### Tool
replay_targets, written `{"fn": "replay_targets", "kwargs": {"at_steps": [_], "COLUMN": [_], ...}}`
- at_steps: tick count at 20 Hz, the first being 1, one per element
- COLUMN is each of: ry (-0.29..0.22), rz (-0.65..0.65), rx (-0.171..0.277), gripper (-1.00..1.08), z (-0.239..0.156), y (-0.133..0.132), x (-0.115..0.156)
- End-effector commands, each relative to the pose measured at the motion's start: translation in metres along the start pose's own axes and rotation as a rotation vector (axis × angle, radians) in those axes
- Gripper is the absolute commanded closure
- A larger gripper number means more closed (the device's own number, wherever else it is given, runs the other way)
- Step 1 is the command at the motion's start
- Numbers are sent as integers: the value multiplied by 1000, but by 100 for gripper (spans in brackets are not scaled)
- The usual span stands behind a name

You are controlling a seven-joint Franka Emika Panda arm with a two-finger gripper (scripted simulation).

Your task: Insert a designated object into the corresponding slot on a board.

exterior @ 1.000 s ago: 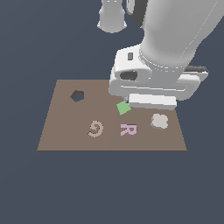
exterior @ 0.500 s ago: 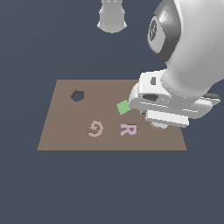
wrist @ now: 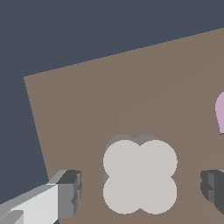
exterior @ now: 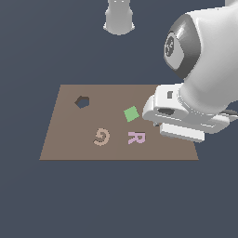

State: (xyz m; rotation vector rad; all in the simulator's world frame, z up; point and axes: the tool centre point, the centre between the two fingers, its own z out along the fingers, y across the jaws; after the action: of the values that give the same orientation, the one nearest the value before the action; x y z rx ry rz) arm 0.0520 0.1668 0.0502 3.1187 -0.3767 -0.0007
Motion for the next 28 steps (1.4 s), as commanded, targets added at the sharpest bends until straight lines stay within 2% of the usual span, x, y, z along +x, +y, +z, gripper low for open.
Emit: {"fn": "replay_targets", "kwargs": {"at_steps": [1, 11, 12, 28], "ry": [0, 0, 0, 1], "rz": [0, 3, 3, -20], "rx": [0, 0, 0, 1], "gripper": [-92, -92, 108, 108], "z": [0, 20, 20, 20], "y": [0, 0, 0, -2], "x": [0, 1, 1, -1]}}
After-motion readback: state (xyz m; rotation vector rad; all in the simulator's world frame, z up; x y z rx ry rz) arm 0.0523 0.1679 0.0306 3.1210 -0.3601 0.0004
